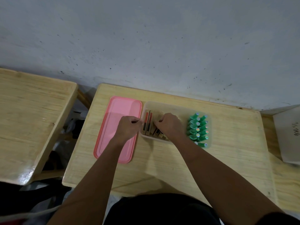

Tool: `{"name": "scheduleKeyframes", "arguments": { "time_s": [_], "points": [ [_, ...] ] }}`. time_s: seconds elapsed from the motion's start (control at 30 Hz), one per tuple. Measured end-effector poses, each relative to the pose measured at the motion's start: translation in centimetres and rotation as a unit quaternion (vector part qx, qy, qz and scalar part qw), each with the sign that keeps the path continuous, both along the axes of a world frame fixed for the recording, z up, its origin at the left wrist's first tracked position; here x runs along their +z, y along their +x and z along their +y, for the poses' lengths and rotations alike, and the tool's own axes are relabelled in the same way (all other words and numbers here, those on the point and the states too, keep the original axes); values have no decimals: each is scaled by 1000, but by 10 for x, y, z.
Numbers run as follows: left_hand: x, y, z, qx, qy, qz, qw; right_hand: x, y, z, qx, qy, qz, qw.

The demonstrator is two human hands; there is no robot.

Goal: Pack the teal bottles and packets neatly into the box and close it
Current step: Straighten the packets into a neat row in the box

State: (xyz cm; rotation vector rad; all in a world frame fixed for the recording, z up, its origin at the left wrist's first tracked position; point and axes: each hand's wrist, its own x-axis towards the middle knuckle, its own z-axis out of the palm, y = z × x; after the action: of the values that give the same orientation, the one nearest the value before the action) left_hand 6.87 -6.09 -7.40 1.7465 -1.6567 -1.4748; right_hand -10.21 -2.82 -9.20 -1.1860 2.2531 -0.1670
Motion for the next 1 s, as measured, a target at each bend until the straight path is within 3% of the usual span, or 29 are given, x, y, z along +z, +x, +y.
{"name": "scheduleKeyframes", "arguments": {
  "time_s": [0.2,0.47,0.73,1.0],
  "points": [
    [1,-1,2,-4,-3,-8,1000,-2,15,-7,-50,14,-34,998],
    [3,-2,2,1,6,-2,1000,-3,17,4,-161,-79,-81,980],
    [3,-1,2,-1,3,-1,1000,-4,11,5,-72,-52,-41,995],
    [1,-1,3,1,-3,3,1000,-2,4,2,-10,-17,-83,996]
  ]
}}
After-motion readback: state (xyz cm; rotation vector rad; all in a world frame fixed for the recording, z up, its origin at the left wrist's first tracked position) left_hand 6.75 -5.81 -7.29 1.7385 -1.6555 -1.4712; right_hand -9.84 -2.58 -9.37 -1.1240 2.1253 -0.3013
